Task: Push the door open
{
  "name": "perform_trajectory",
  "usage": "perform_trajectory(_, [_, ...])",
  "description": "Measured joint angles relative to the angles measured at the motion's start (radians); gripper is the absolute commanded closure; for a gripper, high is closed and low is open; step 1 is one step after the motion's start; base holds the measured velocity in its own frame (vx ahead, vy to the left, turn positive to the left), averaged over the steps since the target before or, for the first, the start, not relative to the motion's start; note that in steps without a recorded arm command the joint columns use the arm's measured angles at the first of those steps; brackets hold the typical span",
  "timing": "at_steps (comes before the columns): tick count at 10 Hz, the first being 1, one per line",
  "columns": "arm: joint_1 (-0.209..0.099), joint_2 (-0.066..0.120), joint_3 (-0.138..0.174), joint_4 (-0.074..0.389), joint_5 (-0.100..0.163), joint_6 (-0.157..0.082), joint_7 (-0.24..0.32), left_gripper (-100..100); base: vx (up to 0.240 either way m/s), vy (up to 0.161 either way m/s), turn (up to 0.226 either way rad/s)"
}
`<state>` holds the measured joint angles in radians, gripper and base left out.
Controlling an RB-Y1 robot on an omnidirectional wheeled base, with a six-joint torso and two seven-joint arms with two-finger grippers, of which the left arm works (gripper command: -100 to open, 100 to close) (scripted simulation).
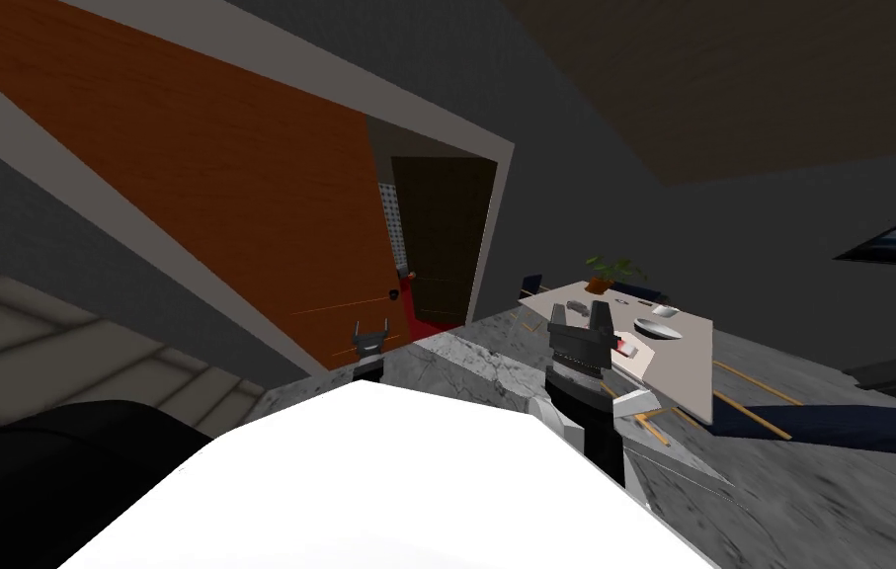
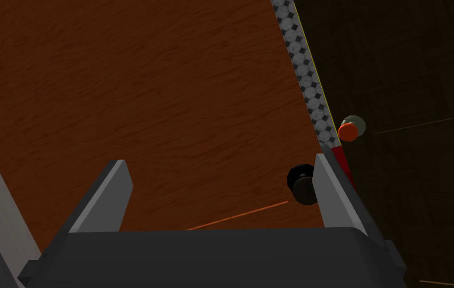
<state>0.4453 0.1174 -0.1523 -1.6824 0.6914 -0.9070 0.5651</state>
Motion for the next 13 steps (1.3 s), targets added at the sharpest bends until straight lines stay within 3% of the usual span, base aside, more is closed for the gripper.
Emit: perform_trajectory(13, [-0.026, 0.024, -0.028, 0.251, 0.208, -0.091, 0.183, -100, 0.083, 0.057, -0.113])
